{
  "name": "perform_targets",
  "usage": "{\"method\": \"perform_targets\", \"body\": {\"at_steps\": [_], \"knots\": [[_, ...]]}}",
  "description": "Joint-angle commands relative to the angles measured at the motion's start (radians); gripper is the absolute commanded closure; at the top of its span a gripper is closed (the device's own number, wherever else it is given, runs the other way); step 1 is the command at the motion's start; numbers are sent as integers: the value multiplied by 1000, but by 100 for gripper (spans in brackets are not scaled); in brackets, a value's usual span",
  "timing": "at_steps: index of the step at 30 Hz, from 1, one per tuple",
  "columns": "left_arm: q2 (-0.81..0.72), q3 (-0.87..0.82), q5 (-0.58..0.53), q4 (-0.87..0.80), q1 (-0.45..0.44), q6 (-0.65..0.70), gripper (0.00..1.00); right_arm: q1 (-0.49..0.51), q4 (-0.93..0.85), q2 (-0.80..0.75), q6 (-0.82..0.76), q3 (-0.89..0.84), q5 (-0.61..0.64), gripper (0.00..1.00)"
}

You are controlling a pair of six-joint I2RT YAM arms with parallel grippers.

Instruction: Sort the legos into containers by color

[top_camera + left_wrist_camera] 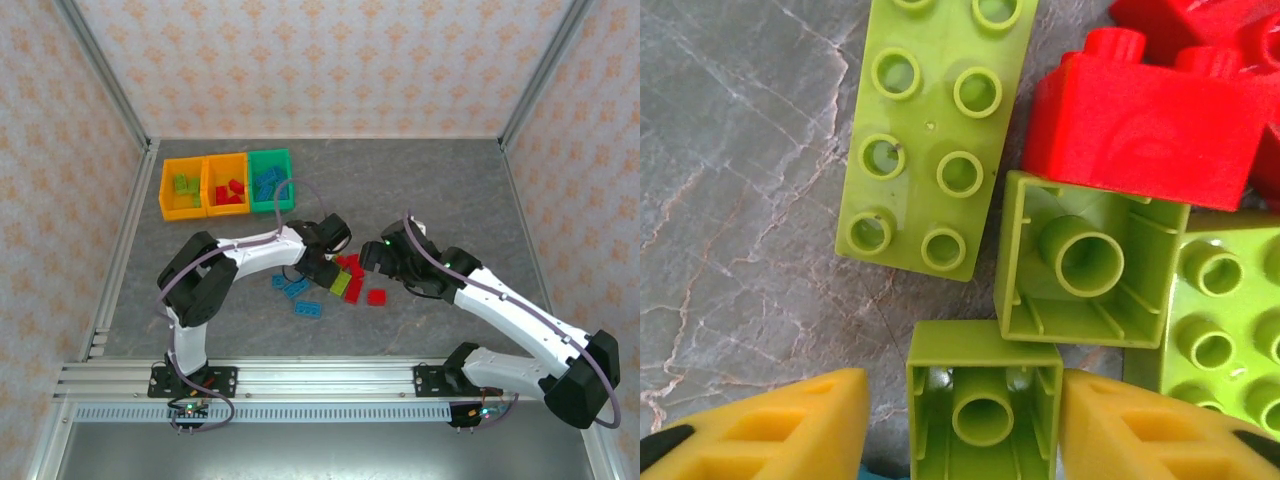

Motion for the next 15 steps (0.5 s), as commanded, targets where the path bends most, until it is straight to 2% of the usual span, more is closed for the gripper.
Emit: {"method": "perform_targets", "body": {"at_steps": [1, 4, 10, 12, 15], "knots": [[27, 25, -11, 16, -5, 11, 50, -6, -22, -14, 13, -8, 20, 1], [50, 28, -10, 18, -5, 11, 52, -6, -17, -13, 15, -4, 13, 1], [80, 27, 8, 29, -5, -7, 64, -6, -21, -16, 10, 7, -3, 1], [56, 11, 6, 50, -4, -18, 70, -6, -22, -19, 11, 12, -8, 1], [-37, -10, 12, 75, 4, -39, 72, -6, -7, -26, -4, 18, -37, 1]]}}
